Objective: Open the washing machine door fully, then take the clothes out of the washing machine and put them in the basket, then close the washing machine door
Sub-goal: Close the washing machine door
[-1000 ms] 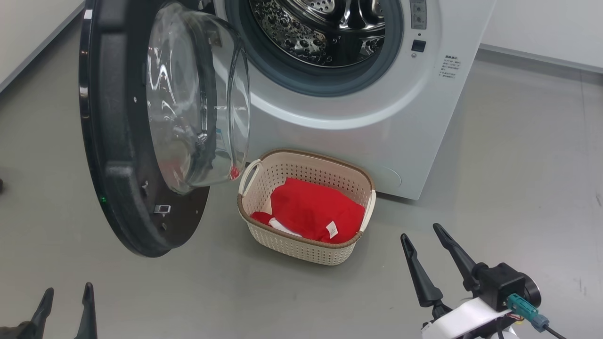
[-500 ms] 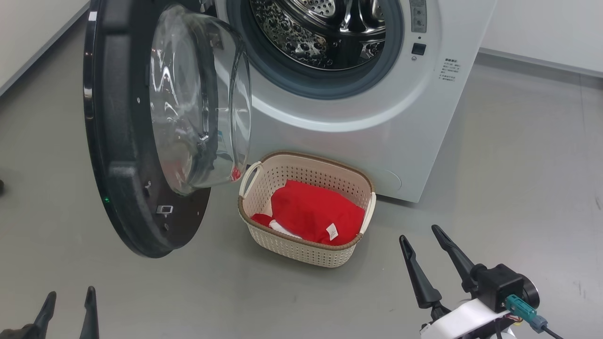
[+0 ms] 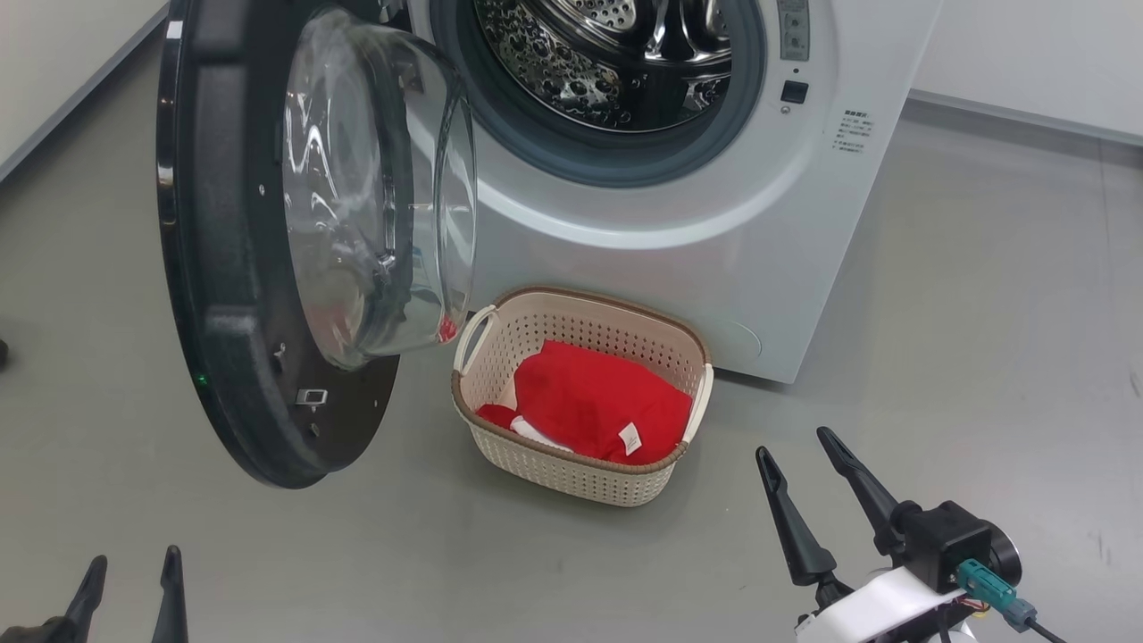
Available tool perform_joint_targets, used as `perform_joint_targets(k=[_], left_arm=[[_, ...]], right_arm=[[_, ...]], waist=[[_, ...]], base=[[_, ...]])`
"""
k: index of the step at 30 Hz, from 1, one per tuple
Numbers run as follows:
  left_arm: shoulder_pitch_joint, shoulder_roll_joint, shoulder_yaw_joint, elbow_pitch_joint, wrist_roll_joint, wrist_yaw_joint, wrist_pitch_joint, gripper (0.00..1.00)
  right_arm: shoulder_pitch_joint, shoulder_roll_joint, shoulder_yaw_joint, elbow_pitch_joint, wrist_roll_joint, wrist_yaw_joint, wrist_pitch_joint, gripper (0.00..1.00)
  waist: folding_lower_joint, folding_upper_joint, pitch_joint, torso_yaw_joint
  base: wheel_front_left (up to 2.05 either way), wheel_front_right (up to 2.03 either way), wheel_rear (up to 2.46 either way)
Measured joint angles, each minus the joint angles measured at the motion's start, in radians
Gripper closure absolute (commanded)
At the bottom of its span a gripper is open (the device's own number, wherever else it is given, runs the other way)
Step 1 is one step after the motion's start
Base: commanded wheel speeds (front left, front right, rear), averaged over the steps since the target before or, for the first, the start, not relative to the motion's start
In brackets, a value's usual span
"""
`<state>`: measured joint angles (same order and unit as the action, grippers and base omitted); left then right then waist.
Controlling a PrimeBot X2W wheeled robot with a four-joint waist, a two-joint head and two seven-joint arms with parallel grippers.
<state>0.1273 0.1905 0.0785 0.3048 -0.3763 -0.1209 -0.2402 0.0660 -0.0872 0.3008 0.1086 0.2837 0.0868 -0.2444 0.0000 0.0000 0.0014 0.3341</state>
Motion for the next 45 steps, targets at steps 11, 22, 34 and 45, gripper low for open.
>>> perform_joint_targets(k=[11,22,34,45], left_arm=[[-0.016,-0.018,-0.001,0.003,-0.026,0.0,-0.001,1.0],[-0.1,0.037,-0.004,-0.06,-0.085,0.0,0.003,1.0],[-0.249,-0.043,0.11,-0.098,-0.597,0.0,0.246,1.0],[-0.443,-0.143,0.349,-0.063,-1.166,0.133,0.595,1.0]], right_arm=[[0.001,-0.001,-0.002,-0.003,-0.001,0.0,0.0,0.0],[0.0,-0.001,-0.001,-0.003,-0.002,0.0,0.0,0.0],[-0.007,-0.007,0.007,-0.005,-0.009,0.003,0.0,0.0],[-0.018,-0.007,0.009,-0.005,-0.012,0.005,-0.001,0.0]], waist=[[0.0,0.0,0.018,0.006],[0.0,0.0,0.028,0.006],[0.0,0.0,0.057,-0.015],[0.0,0.0,0.069,-0.032]], base=[[0.0,0.0,0.0],[0.0,0.0,0.0],[0.0,0.0,0.0],[0.0,0.0,0.0]])
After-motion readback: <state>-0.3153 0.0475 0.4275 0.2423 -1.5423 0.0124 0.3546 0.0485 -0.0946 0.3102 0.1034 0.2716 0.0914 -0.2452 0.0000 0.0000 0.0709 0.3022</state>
